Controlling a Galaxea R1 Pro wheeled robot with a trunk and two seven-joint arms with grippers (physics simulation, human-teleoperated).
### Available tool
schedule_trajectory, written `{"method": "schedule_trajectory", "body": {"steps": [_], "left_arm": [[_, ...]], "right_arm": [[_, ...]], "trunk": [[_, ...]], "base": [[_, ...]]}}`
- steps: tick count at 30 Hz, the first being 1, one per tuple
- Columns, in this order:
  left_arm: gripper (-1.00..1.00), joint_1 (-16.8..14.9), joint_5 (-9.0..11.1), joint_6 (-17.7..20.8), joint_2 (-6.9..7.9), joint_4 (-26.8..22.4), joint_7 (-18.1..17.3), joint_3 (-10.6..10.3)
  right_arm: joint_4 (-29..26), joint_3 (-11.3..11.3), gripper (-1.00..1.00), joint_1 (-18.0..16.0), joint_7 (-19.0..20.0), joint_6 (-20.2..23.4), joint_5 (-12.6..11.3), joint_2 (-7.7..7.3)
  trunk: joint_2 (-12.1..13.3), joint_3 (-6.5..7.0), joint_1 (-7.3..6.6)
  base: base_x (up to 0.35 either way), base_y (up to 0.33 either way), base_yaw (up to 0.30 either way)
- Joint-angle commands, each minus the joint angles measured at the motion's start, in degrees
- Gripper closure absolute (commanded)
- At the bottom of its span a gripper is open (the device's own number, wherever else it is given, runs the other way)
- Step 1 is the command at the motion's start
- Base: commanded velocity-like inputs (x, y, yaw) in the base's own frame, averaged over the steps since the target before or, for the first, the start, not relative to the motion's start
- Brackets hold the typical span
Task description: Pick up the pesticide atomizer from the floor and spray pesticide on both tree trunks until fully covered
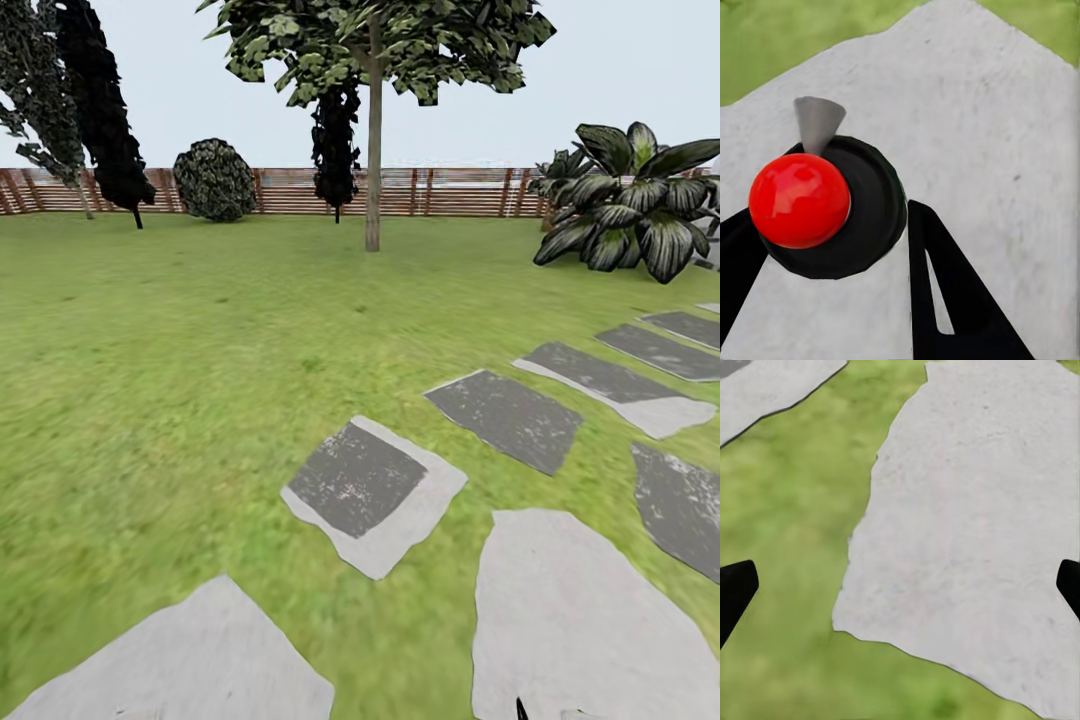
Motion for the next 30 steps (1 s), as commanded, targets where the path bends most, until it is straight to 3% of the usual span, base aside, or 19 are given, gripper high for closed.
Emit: {"method": "schedule_trajectory", "body": {"steps": [1, 30], "left_arm": [[1.0, -0.04, -0.52, -0.21, -0.01, 0.05, -0.01, 0.34], [1.0, -0.04, -0.52, -0.24, 0.01, 0.05, -0.02, 0.35]], "right_arm": [[0.06, -0.07, -1.0, -0.04, 0.01, -0.18, 0.01, 0.01], [-0.01, -0.09, -1.0, -0.01, -0.13, -0.18, 0.07, -0.03]], "trunk": [[-0.01, 0.03, 0.02], [-0.01, 0.22, 0.02]], "base": [[0.336, 0.0, 0.0], [0.336, 0.0, 0.0]]}}
